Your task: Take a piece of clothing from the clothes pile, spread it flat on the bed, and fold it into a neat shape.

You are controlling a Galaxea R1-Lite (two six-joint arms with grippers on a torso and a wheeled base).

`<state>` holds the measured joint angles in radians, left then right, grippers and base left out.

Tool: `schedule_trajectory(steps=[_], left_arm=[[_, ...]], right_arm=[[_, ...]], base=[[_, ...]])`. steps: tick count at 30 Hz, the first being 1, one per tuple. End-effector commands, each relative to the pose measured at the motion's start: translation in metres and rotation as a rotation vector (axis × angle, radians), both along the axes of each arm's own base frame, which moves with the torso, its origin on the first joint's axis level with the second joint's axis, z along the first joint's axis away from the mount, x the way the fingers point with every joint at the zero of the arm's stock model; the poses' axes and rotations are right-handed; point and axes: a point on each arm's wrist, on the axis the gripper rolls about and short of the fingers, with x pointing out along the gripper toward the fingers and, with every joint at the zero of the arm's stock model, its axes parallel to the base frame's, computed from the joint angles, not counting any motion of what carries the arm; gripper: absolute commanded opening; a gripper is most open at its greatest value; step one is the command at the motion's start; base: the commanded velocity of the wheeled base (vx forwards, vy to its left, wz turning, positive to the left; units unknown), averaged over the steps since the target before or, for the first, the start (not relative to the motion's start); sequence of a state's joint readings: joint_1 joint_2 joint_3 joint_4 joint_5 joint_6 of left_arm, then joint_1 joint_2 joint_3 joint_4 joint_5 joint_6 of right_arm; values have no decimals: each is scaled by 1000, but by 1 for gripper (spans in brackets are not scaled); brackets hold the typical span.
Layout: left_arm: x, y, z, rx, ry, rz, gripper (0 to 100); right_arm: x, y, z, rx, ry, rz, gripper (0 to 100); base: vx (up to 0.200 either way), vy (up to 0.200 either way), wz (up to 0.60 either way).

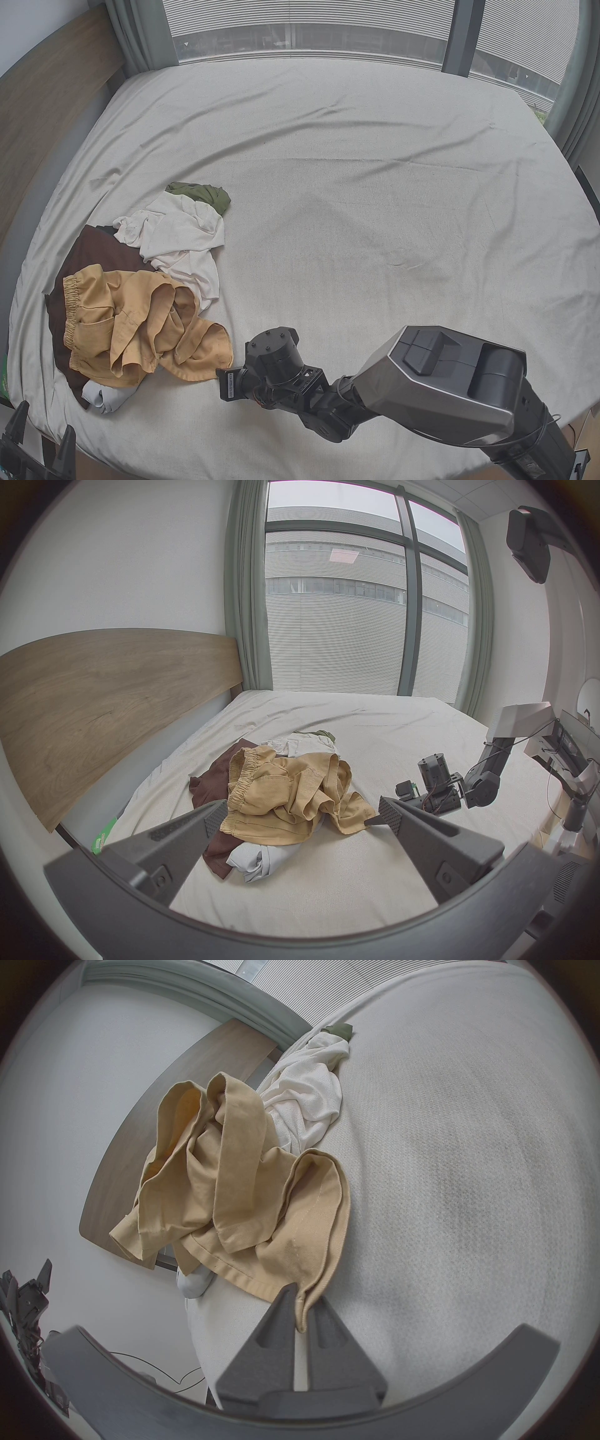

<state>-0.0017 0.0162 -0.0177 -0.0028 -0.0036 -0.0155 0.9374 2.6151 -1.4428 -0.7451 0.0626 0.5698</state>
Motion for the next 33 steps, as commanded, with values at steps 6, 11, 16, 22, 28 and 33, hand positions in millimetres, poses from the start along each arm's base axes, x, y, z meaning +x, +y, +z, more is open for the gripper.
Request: schedule_trajectory(steps=[6,11,16,22,28,33], left_arm=[[0,0,-5,2,1,-2,100],[0,0,-5,2,1,-1,100],[0,0,-5,3,1,-1,100],[0,0,-5,3,1,-1,100],[0,0,-5,3,1,-1,100],[0,0,-5,5,1,-1,100]], right_arm=[[-2,-8,1,-27,4,-34,0],[-7,-18,9,-47,5,-56,0],[-10,-32,17,-68,8,-81,0],[-11,-51,28,-87,11,-106,0],[-12,-70,39,-109,6,-137,0],[-14,-85,51,-122,0,-149,0]], base=[[0,0,0],[0,0,0],[0,0,0],[0,0,0],[0,0,0],[0,0,0]])
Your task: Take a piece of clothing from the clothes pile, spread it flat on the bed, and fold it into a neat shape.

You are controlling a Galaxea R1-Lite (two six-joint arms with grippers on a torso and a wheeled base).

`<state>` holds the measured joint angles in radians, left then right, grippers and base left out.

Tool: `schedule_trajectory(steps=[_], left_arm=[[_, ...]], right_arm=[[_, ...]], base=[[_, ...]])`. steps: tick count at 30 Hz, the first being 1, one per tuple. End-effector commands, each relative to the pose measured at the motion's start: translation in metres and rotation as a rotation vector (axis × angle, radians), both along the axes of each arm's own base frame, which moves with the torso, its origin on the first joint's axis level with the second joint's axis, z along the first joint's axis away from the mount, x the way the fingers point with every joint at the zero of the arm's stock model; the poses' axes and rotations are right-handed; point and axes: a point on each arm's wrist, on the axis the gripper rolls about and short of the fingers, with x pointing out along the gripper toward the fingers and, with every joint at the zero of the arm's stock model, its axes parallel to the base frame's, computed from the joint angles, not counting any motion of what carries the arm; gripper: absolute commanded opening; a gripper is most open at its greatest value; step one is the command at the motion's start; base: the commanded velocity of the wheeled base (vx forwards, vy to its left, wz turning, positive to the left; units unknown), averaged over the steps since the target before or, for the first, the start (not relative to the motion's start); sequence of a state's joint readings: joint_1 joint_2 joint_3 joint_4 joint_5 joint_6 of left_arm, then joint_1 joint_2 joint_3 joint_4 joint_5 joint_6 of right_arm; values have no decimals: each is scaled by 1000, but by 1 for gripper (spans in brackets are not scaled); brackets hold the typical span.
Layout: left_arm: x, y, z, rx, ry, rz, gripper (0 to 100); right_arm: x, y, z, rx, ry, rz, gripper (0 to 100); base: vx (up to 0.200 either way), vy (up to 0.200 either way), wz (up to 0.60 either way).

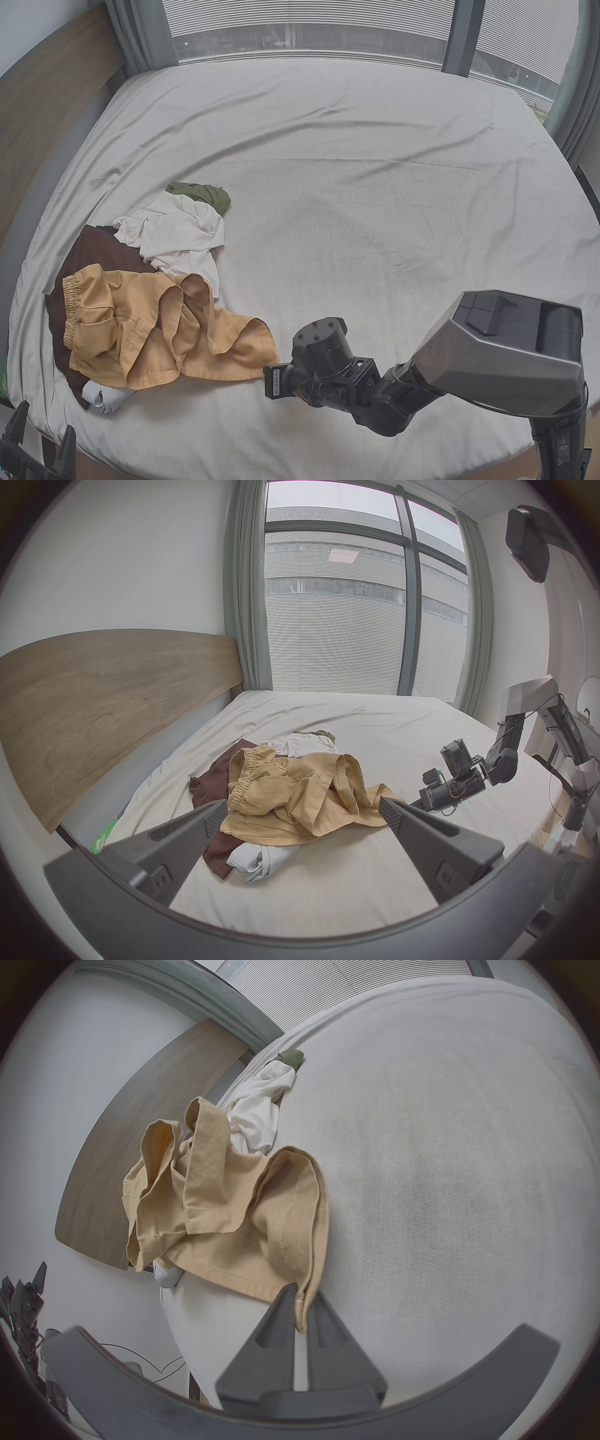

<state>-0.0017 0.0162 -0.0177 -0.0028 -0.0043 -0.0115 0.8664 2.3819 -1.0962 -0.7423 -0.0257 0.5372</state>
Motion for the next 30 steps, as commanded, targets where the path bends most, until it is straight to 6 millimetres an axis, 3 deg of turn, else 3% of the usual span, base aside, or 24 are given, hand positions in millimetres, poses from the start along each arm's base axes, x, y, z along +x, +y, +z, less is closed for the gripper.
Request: schedule_trajectory(steps=[1,30], left_arm=[[0,0,-5,1,1,0,100],[0,0,-5,2,1,0,100]], right_arm=[[-2,-17,21,7,-16,-19,0],[-14,-84,27,-102,10,-127,0]], base=[[0,0,0],[0,0,0]])
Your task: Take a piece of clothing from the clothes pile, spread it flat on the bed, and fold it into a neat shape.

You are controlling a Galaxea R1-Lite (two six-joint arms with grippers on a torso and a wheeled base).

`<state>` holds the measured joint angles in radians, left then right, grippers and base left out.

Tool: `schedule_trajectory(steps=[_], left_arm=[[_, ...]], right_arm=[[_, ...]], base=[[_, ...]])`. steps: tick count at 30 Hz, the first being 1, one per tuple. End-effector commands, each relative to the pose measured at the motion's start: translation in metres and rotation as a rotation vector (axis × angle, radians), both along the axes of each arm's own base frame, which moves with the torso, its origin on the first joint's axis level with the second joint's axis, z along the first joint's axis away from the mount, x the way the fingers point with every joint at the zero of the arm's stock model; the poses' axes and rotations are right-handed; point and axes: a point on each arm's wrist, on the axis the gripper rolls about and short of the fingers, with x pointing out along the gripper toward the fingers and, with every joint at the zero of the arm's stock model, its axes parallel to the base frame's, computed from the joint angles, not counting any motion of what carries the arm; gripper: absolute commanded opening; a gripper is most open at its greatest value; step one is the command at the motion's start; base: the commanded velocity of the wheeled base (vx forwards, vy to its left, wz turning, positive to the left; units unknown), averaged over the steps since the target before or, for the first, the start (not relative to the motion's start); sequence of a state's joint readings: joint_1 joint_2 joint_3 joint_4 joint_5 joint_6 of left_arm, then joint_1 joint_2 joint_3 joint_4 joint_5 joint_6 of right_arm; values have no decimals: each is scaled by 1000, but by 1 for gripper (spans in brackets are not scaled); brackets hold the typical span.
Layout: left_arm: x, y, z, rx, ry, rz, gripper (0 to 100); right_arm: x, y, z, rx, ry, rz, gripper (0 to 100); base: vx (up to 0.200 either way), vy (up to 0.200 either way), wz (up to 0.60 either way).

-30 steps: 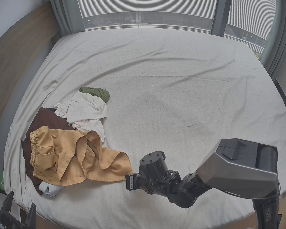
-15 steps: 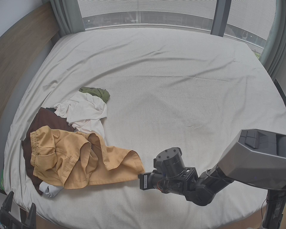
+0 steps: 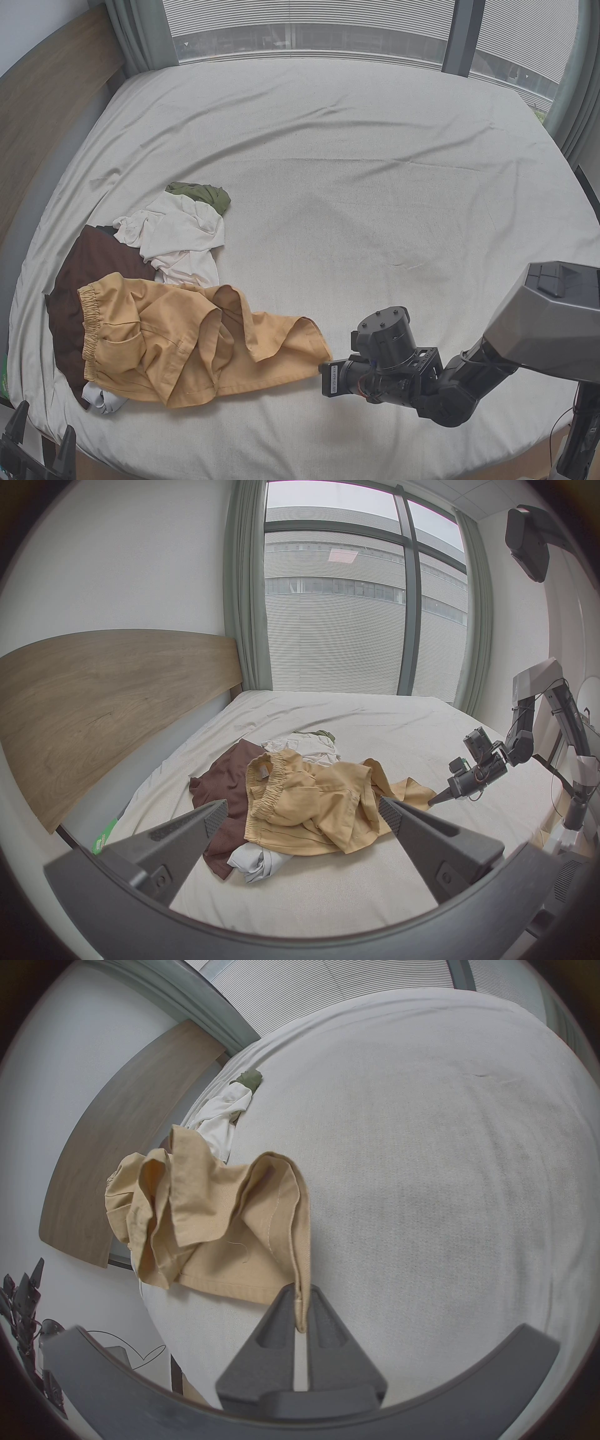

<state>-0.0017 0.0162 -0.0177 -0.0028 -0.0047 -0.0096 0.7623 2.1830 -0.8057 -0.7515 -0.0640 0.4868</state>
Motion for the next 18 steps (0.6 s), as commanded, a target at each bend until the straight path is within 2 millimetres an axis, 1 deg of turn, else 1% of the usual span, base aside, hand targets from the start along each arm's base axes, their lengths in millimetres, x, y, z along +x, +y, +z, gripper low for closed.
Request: schedule_trajectory(steps=[1,5,8,15,18], left_arm=[[0,0,-5,0,1,0,100],[0,0,-5,0,1,0,100],[0,0,-5,0,1,0,100],[0,0,-5,0,1,0,100],[0,0,-5,0,1,0,100]], right_arm=[[1,-15,5,-4,0,-40,0],[0,-27,4,-29,5,-79,0],[-4,-35,7,-33,10,-90,0],[-5,-54,10,-41,19,-135,0],[-8,-60,13,-38,16,-143,0]], base=[[0,0,0],[0,0,0],[0,0,0],[0,0,0],[0,0,0]])
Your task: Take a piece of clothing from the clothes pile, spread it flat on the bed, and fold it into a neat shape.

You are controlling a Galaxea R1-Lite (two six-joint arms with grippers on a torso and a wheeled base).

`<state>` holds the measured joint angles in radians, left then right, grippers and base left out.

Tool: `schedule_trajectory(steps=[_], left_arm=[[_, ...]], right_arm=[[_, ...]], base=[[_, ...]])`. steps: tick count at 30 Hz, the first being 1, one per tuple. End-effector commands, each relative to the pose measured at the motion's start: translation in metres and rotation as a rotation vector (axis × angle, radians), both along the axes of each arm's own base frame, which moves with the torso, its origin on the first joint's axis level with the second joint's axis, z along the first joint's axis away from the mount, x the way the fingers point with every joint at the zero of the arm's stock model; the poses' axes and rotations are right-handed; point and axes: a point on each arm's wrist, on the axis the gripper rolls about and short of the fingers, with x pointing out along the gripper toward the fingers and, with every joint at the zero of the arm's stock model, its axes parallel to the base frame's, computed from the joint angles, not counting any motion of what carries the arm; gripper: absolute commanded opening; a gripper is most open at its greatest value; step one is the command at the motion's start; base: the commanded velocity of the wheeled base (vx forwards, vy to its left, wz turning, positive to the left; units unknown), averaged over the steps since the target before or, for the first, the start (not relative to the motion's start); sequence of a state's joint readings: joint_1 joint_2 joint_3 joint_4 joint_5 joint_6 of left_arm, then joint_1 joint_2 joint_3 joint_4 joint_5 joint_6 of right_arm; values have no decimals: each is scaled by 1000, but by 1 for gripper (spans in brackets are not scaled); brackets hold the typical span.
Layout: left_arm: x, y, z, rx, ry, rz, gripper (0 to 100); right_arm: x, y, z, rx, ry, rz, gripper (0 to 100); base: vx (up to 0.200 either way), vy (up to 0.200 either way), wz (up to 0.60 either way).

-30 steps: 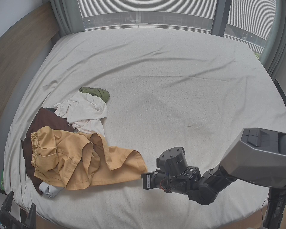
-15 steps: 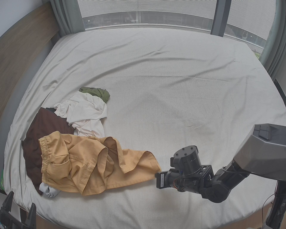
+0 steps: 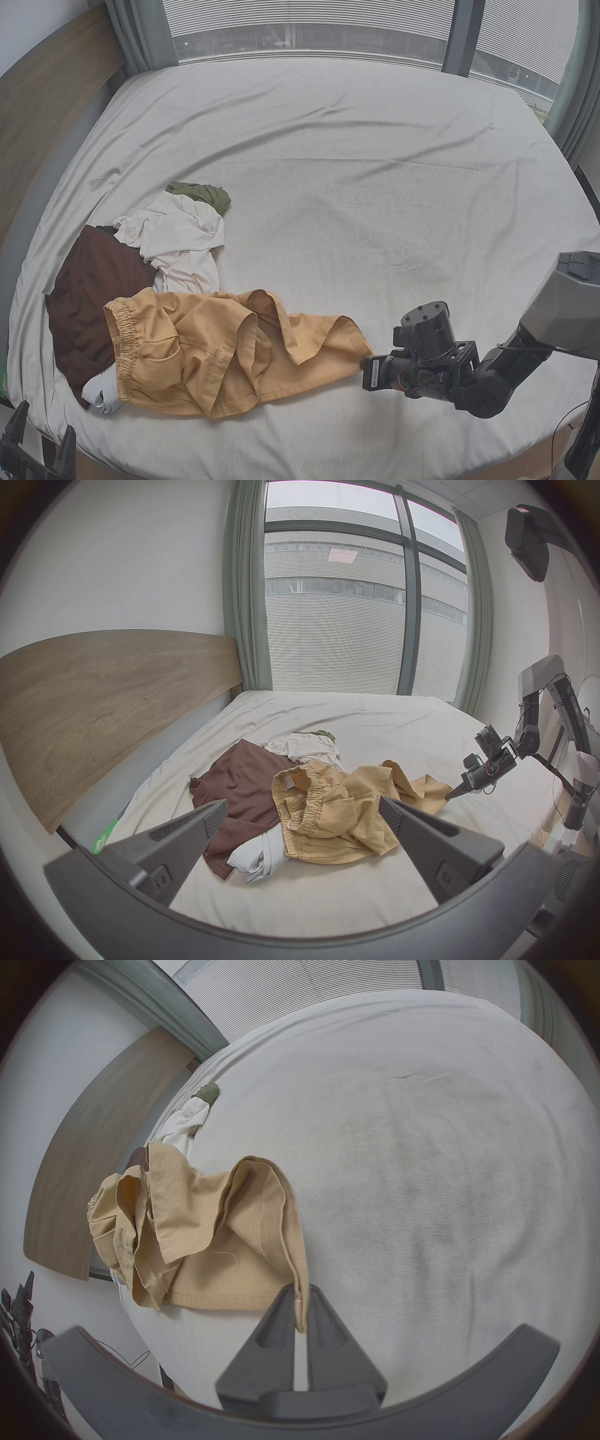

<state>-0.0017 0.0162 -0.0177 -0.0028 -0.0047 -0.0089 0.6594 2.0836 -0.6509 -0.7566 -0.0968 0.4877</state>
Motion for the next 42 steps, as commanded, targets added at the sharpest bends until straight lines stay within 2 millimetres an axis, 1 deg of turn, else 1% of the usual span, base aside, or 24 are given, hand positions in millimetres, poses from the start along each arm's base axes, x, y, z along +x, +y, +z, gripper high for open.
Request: schedule_trajectory(steps=[1,12,14,15,22,23,24,25,27,34,42], left_arm=[[0,0,-5,0,1,0,100],[0,0,-5,0,1,0,100],[0,0,-5,0,1,0,100],[0,0,-5,1,1,0,100],[0,0,-5,1,1,0,100],[0,0,-5,1,1,0,100],[0,0,-5,1,1,0,100],[0,0,-5,1,1,0,100],[0,0,-5,1,1,0,100],[0,0,-5,1,1,-1,100],[0,0,-5,3,1,-1,100]], right_arm=[[-5,-10,7,12,-17,-14,0],[-8,-46,-2,1,-42,-87,0],[-8,-46,-2,1,-42,-87,0],[-11,-54,-4,2,-51,-102,0],[-19,-68,-7,3,-62,-119,0],[-21,-73,-8,0,-60,-132,0],[-21,-73,-8,0,-60,-132,0],[-22,-79,-8,-7,-67,-141,0],[-24,-84,-7,-8,-73,-151,0],[-36,-99,-4,-13,-54,-166,0],[-48,-116,-7,-35,-18,-195,0]], base=[[0,0,0],[0,0,0],[0,0,0],[0,0,0],[0,0,0],[0,0,0],[0,0,0],[0,0,0],[0,0,0],[0,0,0],[0,0,0]])
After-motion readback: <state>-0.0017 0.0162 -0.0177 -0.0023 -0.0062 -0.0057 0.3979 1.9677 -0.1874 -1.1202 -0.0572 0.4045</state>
